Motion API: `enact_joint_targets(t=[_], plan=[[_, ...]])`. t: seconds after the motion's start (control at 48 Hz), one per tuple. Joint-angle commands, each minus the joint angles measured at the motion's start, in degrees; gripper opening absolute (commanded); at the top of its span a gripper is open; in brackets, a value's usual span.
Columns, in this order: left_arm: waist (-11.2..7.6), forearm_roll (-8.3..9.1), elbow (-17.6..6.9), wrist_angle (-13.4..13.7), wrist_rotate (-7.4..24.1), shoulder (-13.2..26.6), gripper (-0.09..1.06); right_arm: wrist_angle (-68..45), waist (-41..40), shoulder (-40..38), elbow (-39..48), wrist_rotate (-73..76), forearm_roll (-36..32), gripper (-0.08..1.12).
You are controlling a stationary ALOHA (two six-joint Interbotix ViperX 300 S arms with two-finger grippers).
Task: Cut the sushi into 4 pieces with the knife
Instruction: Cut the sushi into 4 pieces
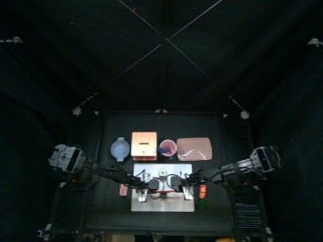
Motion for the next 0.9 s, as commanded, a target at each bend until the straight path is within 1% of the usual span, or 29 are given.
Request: enact_joint_targets(t=[0.021, 0.25, 0.417, 0.583, 0.771, 0.896], plan=[[0.0, 0.0, -1.1, -0.1, 0.1, 0.4, 0.3, -0.2, -0.3, 0.1, -1.1, -0.3, -0.4, 0.31], [0.09, 0.0, -0.2, -0.1, 0.1, 0.6, 0.3, -0.4, -0.3, 0.5, -1.1, -0.4, -0.5, 0.31], [-0.09, -0.09, -0.2, -0.1, 0.0, 0.7, 0.3, -0.4, -0.2, 0.6, -1.1, -0.3, -0.4, 0.31], [-0.18, -1.41, -0.2, -0.1, 0.1, 1.3, 0.3, -0.5, -0.2, 0.9, -1.1, -0.3, -0.4, 0.31], [-0.35, -2.11, -0.4, -0.1, 0.1, 1.6, 0.3, -0.5, 0.0, 1.1, -1.1, -0.4, -0.3, 0.31], [-0.35, -2.2, -0.3, -0.1, 0.1, 1.5, 0.3, -0.5, 0.0, 1.2, -1.1, -0.3, -0.3, 0.31]])
